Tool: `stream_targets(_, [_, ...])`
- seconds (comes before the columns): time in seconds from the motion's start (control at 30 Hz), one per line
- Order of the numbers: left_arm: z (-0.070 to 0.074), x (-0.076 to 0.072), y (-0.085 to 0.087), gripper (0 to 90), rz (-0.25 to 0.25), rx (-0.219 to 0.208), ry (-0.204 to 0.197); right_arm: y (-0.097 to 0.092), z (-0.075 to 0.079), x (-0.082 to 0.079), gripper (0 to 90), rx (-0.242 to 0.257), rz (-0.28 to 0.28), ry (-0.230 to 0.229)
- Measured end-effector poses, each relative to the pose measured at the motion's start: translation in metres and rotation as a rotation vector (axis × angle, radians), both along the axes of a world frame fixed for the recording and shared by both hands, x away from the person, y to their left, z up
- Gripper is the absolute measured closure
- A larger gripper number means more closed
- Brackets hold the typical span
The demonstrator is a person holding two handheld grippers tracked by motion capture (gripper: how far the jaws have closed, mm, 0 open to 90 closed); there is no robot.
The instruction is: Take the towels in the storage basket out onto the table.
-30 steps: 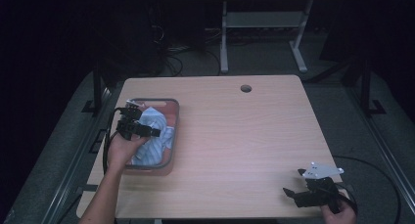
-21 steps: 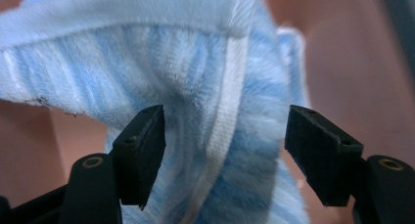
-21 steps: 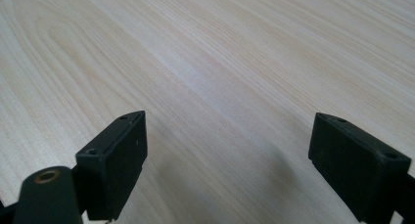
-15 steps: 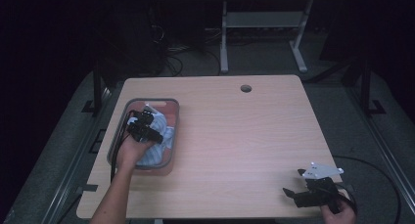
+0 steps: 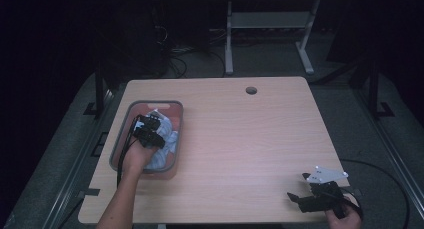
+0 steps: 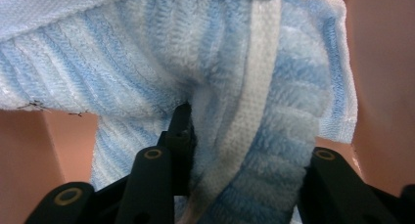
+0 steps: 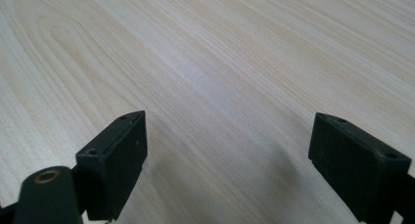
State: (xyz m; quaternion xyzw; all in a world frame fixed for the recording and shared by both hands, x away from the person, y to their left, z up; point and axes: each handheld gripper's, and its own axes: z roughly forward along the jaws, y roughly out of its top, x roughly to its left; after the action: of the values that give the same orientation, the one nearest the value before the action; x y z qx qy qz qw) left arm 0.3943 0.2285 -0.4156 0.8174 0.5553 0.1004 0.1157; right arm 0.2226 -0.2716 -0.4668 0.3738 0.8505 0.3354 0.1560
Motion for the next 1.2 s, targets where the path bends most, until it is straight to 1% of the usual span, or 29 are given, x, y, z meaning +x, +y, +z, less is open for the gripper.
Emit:
stream_targets(0.03, [0.001,-0.001,0.002,64.9,0.001,-0.013,0.002,0.001,0.000,0.000,13.8,0.001,-0.002,0.001])
stream_targets(0.07, [0.001,-0.001,0.002,65.4,0.001,-0.013,0.002,0.001,0.000,0.000,13.8,0.001,-0.002,0.001])
stream_targets(0.1, [0.003,-0.003,0.004,65.9,0.006,-0.026,-0.011,0.002,0.001,-0.001,13.8,-0.001,0.002,-0.004])
stream_targets(0.17, [0.004,-0.004,0.005,66.3,0.005,-0.027,-0.019,0.003,0.001,-0.001,13.8,0.001,-0.002,-0.001])
stream_targets(0.2, [0.006,-0.007,0.006,66.6,0.004,-0.040,-0.034,0.003,0.001,-0.001,13.8,-0.001,0.000,-0.003])
stream_targets(0.3, [0.012,-0.012,0.009,67.1,-0.005,-0.072,-0.059,0.005,0.000,0.001,13.8,0.001,-0.001,-0.002])
stream_targets(0.33, [0.012,-0.012,0.009,67.1,-0.005,-0.072,-0.059,0.005,0.000,0.001,13.8,0.001,-0.001,-0.002])
stream_targets(0.37, [0.018,-0.015,0.011,67.1,-0.014,-0.109,-0.080,0.006,0.000,0.001,13.8,-0.003,0.000,0.002])
stream_targets(0.4, [0.020,-0.017,0.012,67.1,-0.014,-0.133,-0.088,0.006,0.000,0.001,13.8,-0.005,0.000,0.002])
stream_targets(0.47, [0.026,-0.021,0.014,67.1,-0.015,-0.168,-0.099,0.006,0.001,0.001,13.8,-0.008,-0.001,-0.002])
stream_targets(0.5, [0.026,-0.021,0.014,67.1,-0.015,-0.168,-0.099,0.006,0.001,0.001,13.8,-0.008,-0.001,-0.002])
stream_targets(0.53, [0.031,-0.025,0.016,67.1,-0.021,-0.197,-0.113,0.004,0.000,0.001,13.8,-0.009,-0.004,0.001])
stream_targets(0.57, [0.031,-0.025,0.016,67.0,-0.021,-0.197,-0.113,0.004,0.000,0.001,13.8,-0.007,-0.006,0.001])
stream_targets(0.6, [0.035,-0.029,0.018,67.1,-0.025,-0.228,-0.128,0.004,0.000,0.001,13.8,-0.007,-0.004,-0.005])
stream_targets(0.67, [0.038,-0.032,0.020,67.0,-0.033,-0.250,-0.139,0.003,0.001,0.000,13.8,-0.006,-0.009,-0.007])
stream_targets(0.7, [0.038,-0.035,0.020,67.0,-0.035,-0.259,-0.145,0.003,0.002,0.000,13.8,-0.008,-0.010,-0.008])
stream_targets(0.8, [0.040,-0.042,0.020,67.0,-0.055,-0.250,-0.162,0.002,0.003,-0.001,13.8,-0.003,-0.012,-0.012])
stream_targets(0.83, [0.040,-0.042,0.020,67.0,-0.055,-0.250,-0.162,0.002,0.003,-0.001,13.8,-0.003,-0.012,-0.012])
stream_targets(0.87, [0.042,-0.046,0.021,67.0,-0.061,-0.256,-0.176,0.001,0.003,0.000,13.8,-0.003,-0.017,-0.011])
stream_targets(0.93, [0.045,-0.048,0.023,67.0,-0.068,-0.266,-0.180,0.000,0.003,0.000,13.8,-0.003,-0.019,-0.010])
stream_targets(1.0, [0.047,-0.051,0.025,67.0,-0.072,-0.276,-0.188,-0.001,0.003,-0.001,13.8,-0.012,-0.017,-0.014])
stream_targets(1.03, [0.049,-0.052,0.026,67.1,-0.069,-0.289,-0.196,-0.001,0.003,-0.001,13.8,-0.014,-0.016,-0.016])
stream_targets(1.07, [0.049,-0.052,0.026,67.1,-0.069,-0.289,-0.196,-0.001,0.003,-0.001,13.8,-0.014,-0.016,-0.016])
stream_targets(1.1, [0.050,-0.052,0.027,67.1,-0.068,-0.304,-0.197,-0.001,0.003,-0.001,13.8,-0.013,-0.016,-0.016])
stream_targets(1.17, [0.053,-0.054,0.030,67.1,-0.062,-0.319,-0.207,-0.001,0.004,-0.001,13.8,-0.009,-0.019,-0.017])
stream_targets(1.2, [0.053,-0.054,0.030,67.1,-0.062,-0.319,-0.207,-0.001,0.004,-0.001,13.8,-0.009,-0.019,-0.017])
